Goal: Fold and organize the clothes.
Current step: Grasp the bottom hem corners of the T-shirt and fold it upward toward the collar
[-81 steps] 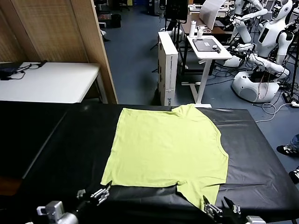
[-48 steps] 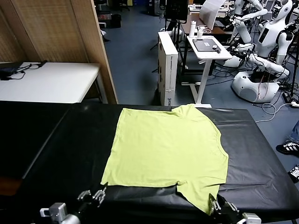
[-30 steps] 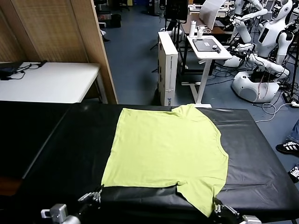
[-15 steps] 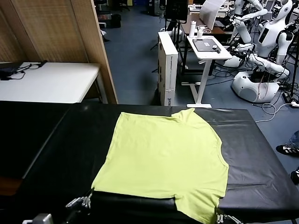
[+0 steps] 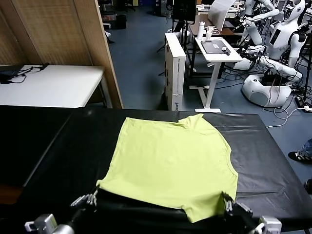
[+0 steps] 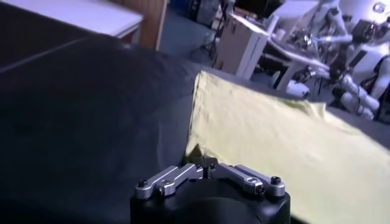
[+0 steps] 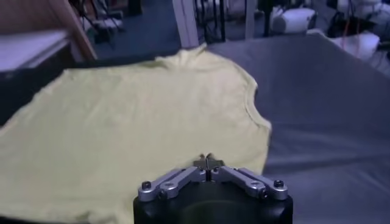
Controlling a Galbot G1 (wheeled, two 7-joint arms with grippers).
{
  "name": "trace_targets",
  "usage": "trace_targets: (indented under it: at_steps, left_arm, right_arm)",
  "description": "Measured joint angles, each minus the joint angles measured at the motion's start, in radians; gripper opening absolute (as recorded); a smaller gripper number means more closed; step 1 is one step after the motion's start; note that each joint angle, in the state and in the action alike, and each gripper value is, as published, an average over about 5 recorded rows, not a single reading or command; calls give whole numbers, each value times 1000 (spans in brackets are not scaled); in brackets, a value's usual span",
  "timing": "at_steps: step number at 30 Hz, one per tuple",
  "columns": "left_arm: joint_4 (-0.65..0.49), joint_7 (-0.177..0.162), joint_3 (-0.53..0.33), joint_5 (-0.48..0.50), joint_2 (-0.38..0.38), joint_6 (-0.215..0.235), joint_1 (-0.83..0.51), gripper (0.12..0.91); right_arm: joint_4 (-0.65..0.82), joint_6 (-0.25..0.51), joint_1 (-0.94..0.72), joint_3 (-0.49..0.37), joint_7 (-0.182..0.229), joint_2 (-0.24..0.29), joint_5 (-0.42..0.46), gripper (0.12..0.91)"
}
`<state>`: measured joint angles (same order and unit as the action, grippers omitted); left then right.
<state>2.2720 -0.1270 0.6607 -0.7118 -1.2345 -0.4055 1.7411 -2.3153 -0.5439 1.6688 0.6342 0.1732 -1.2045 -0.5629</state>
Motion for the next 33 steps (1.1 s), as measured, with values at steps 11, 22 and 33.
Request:
trace_targets:
  at_steps: [11,22,33]
  left_arm:
    - [-130,0,-56,14,16,-10,-171,145]
    - [-244,0,-112,38,63,-16,-307,145]
    - [-324,6,-158,45,99,-15,-397,145]
  right_arm:
    - [192,12,-244,-78,-21,62,9,140]
    - [358,20,-421,-177,-26,72,39,140]
    - [425,20,-461,-177,-19,66,56,140]
